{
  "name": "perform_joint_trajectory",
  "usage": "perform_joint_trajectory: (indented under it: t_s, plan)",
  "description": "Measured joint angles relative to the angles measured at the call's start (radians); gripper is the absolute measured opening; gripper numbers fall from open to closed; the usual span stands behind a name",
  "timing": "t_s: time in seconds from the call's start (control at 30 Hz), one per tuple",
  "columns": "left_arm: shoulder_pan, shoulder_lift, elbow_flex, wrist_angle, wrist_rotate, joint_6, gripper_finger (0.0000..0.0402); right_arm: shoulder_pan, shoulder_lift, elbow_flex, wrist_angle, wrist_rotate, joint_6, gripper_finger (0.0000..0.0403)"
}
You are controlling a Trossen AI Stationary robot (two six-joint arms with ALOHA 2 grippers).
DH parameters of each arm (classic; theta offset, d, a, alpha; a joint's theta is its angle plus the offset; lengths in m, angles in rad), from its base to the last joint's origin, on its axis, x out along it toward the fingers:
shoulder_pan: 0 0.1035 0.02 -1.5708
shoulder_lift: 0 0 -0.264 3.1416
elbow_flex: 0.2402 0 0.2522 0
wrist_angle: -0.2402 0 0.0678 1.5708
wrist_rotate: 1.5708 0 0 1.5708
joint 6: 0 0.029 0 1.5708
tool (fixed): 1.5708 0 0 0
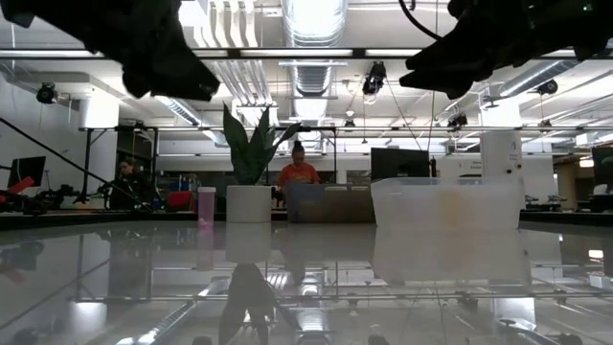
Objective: Pick and place medicine bottles into bin by pill shape (circle, oval)
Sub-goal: Put the small pink pill bottle into the white bin
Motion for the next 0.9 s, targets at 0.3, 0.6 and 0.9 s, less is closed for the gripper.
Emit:
perform_joint_trajectory:
  t_s: [0.3, 0.6, 0.9]
  plan:
    - [0.006, 0.058, -0.045, -0.108, -0.098, -0.239, 0.024, 0.0, -0.009, -0.01, 0.003, 0.0, 0.008, 0.0254]
    - [0.019, 0.269, -0.086, -0.094, -0.131, -0.163, 0.024, 0.0, 0.003, -0.011, 0.009, 0.0, 0.013, 0.0255]
    - [0.073, 0.434, -0.085, -0.03, -0.158, -0.207, 0.024, 0.0, 0.011, -0.011, 0.01, 0.001, 0.015, 0.0255]
